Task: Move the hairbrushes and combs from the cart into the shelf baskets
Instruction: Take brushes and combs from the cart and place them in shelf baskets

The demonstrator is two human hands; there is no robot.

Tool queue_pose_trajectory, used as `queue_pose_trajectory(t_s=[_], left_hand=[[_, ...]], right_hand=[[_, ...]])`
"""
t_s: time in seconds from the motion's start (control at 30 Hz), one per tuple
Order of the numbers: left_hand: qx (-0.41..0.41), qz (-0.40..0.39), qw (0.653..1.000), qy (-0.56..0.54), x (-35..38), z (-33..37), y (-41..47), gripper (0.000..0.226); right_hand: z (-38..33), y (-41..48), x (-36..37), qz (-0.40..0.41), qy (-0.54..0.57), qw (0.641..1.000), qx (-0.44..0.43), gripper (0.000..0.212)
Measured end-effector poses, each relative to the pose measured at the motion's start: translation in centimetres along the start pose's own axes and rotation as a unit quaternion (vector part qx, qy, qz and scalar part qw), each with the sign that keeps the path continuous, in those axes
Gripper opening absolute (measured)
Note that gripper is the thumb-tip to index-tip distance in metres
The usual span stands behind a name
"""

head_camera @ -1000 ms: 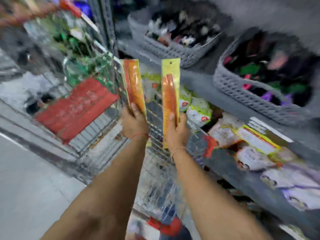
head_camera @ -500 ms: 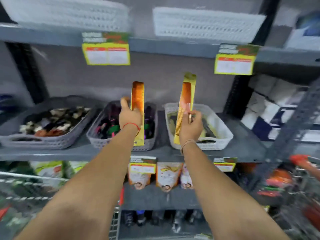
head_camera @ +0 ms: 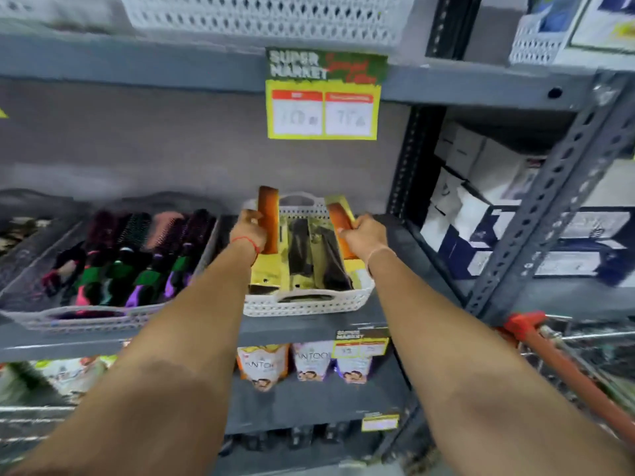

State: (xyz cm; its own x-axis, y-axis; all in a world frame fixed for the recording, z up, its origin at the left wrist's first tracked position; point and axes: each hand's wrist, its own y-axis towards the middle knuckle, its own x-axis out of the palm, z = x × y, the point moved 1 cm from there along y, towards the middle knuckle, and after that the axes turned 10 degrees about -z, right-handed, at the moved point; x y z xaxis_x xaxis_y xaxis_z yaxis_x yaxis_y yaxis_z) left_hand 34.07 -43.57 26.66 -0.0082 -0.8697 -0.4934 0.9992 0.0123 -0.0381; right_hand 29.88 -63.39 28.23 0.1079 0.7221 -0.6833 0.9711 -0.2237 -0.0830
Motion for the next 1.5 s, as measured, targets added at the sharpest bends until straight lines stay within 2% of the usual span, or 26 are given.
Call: queue_pose_trajectory(t_s=[0.1,0.13,0.17,0.23,0.27,0.33,0.4,0.47,0.53,0.6,0.7,0.77,0.83,0.93,1.07,1.17,1.23,1.3,1.37,1.43,1.47,1.5], left_hand=[[-0.003,-0.018,0.992,0.124,2.0,-1.7,1.1,0.027],[-0.024,-0.048,0.978,0.203,2.2,-2.3,1.1,0.026],[-0.061,-0.08,0.955,0.279,2.4,-2.7,1.0,0.036],[-0.077,-0.117,0.902,0.409,2.7,-3.4,0.4,0.049],[-0.074,-0.136,0.878,0.453,2.8,-3.7,0.2,0.052],[-0.073,-0.157,0.861,0.479,2.9,-3.7,0.0,0.057],[-0.058,-0.156,0.878,0.449,2.7,-3.2,-0.3,0.063],[-0.014,-0.12,0.932,0.343,1.5,-2.4,-0.7,0.067],[0.044,-0.039,0.969,0.241,-0.7,-1.3,-1.3,0.064],[0.082,0.077,0.98,0.164,-3.9,-0.3,-2.1,0.053],[0.106,0.222,0.969,0.029,-9.6,-0.3,-3.9,0.044],[0.1,0.316,0.943,-0.031,-14.3,-1.9,-6.3,0.041],[0.085,0.399,0.912,-0.04,-19.5,-5.0,-9.3,0.041],[-0.015,0.471,0.882,-0.017,-27.8,-12.4,-15.4,0.047],[-0.201,0.462,0.863,-0.037,-33.8,-24.4,-24.3,0.048],[-0.273,0.394,0.862,-0.163,-33.5,-31.2,-28.8,0.043],[-0.328,0.362,0.842,-0.231,-33.0,-34.5,-31.1,0.039],[-0.394,0.298,0.829,-0.261,-32.4,-37.2,-32.5,0.037],[-0.439,0.242,0.819,-0.279,-32.0,-40.3,-33.2,0.046],[-0.47,0.223,0.802,-0.292,-31.8,-43.7,-33.3,0.059],[-0.49,0.236,0.784,-0.299,-31.7,-46.2,-33.0,0.06],[-0.512,0.232,0.783,-0.266,-31.3,-47.3,-33.3,0.056]], right_hand=[[0.7,1.3,1.1,-0.018,-0.025,0.999,-0.013,0.046],[1.1,1.6,1.8,-0.042,-0.062,0.997,-0.016,0.045],[1.6,1.7,2.6,-0.075,-0.115,0.99,-0.011,0.042],[2.8,1.5,4.1,-0.113,-0.22,0.969,0.004,0.039],[3.4,1.4,4.6,-0.116,-0.243,0.963,0.009,0.04],[3.9,1.3,5.0,-0.124,-0.246,0.961,0.024,0.042],[3.4,1.1,4.7,-0.117,-0.229,0.966,0.014,0.043],[1.9,0.5,4.0,-0.09,-0.187,0.978,-0.014,0.045],[-0.4,-0.2,3.6,-0.067,-0.157,0.983,-0.063,0.052],[-3.7,-1.2,4.2,-0.066,-0.147,0.98,-0.117,0.058],[-10.2,-3.2,7.0,-0.067,-0.077,0.973,-0.205,0.056],[-14.9,-5.3,10.0,-0.082,-0.006,0.962,-0.261,0.054],[-19.0,-8.0,13.6,-0.127,0.048,0.948,-0.287,0.053],[-23.8,-13.3,20.6,-0.244,0.104,0.915,-0.304,0.044],[-26.5,-19.6,31.7,-0.425,0.045,0.85,-0.307,0.037],[-25.8,-22.9,39.0,-0.544,-0.04,0.798,-0.256,0.036],[-25.0,-24.6,43.6,-0.6,-0.092,0.764,-0.221,0.038],[-24.3,-25.6,47.5,-0.633,-0.137,0.734,-0.204,0.049],[-23.6,-25.7,51.2,-0.649,-0.193,0.704,-0.215,0.058],[-22.6,-25.2,55.3,-0.662,-0.241,0.67,-0.234,0.061],[-22.4,-24.6,58.4,-0.674,-0.272,0.64,-0.248,0.062],[-21.5,-24.2,59.7,-0.676,-0.287,0.627,-0.26,0.062]])
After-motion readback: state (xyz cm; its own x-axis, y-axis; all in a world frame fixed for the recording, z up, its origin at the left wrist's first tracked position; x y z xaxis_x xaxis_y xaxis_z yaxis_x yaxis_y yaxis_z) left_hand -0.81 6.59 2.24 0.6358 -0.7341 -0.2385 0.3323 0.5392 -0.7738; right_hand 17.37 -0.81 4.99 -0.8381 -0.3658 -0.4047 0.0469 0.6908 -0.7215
